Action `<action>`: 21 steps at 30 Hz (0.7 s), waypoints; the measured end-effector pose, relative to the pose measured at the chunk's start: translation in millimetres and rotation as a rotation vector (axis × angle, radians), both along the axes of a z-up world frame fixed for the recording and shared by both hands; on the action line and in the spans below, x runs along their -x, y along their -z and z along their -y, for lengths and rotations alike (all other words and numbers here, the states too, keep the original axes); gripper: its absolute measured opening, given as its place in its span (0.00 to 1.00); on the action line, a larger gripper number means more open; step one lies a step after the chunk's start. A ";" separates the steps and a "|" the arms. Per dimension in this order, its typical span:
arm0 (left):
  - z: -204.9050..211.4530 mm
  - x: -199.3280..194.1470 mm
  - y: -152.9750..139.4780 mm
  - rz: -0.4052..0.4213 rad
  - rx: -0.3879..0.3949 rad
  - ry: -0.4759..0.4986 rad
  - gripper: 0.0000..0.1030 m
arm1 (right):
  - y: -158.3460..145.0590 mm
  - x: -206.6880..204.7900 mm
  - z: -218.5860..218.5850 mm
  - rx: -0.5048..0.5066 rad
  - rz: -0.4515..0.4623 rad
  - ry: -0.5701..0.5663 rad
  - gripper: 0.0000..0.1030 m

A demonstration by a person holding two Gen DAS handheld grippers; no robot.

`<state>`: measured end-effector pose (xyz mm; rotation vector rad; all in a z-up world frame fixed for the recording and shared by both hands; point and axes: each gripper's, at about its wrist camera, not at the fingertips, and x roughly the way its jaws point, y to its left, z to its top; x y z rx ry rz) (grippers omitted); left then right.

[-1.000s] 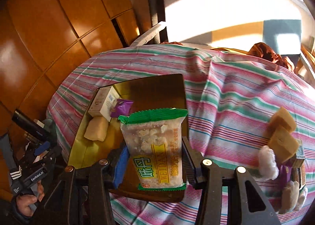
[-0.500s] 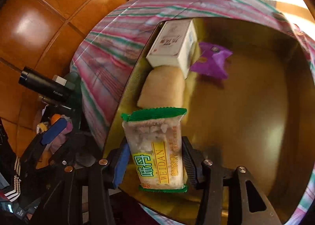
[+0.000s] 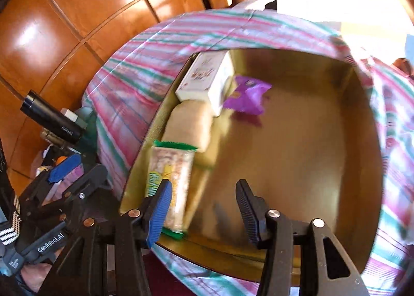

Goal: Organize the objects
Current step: 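Grasp the WEIDAN cracker pack with the right tool and place it in the tray, then move both tools back toward the snack pile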

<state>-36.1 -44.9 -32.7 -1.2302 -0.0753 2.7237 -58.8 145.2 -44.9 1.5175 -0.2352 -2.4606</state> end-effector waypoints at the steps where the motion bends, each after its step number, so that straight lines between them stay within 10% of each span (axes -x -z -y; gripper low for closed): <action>1: -2.2 -1.0 -1.8 -0.006 0.003 0.007 0.77 | -3.9 -5.2 -4.0 -0.015 -0.024 0.014 0.50; 21: -66.9 -24.1 -17.9 -0.049 0.058 0.187 0.80 | -25.7 -69.6 -102.5 -0.115 -0.154 0.233 0.65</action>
